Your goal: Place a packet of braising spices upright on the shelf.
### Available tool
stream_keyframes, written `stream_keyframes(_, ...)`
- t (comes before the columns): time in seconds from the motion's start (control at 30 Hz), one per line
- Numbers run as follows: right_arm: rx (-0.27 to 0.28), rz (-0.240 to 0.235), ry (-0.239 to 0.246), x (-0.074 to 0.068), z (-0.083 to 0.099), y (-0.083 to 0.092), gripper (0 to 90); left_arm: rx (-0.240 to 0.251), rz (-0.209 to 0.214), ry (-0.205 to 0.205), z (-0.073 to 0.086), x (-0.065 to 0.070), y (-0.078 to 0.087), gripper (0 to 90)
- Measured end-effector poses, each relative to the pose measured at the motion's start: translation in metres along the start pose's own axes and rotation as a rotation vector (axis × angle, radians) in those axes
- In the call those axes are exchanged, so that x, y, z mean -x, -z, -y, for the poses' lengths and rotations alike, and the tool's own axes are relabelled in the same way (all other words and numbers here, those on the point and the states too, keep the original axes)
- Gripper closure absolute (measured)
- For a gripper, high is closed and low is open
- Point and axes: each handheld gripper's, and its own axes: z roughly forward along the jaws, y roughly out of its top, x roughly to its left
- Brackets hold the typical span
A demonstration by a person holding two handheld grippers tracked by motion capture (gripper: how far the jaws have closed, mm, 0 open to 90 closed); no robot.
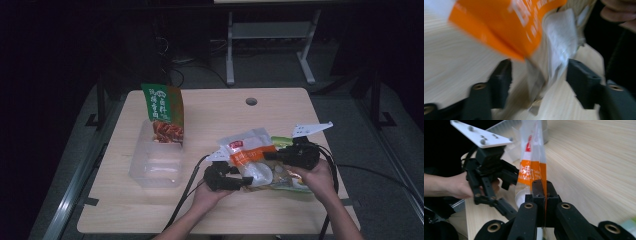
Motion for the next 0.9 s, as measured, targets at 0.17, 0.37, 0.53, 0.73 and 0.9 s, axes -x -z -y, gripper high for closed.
stream_keyframes(0.17, 0.006, -0.008, 0.018, -0.005, -0.002, -0.006, 89.7, 0.002, -0.005, -0.009, -0.005, 0.002, 0.004, 58.1)
stream_keyframes(0.37, 0.019, -0.005, 0.013, -0.008, -0.003, -0.007, 89.7, 0.045, -0.057, -0.030, -0.013, 0.002, 0.022, 79.1)
stream_keyframes(0.53, 0.037, -0.004, 0.018, -0.014, -0.005, -0.013, 89.7, 0.056, -0.092, -0.026, -0.016, 0.000, 0.034, 86.7)
stream_keyframes(0.73, 0.032, 0.012, 0.032, -0.018, -0.002, -0.020, 89.3, 0.047, -0.136, -0.053, -0.015, 0.000, 0.042, 88.1)
stream_keyframes(0.9, -0.014, 0.039, 0.054, -0.023, 0.002, -0.025, 83.4, 0.042, -0.158, -0.078, -0.015, 0.003, 0.045, 88.6)
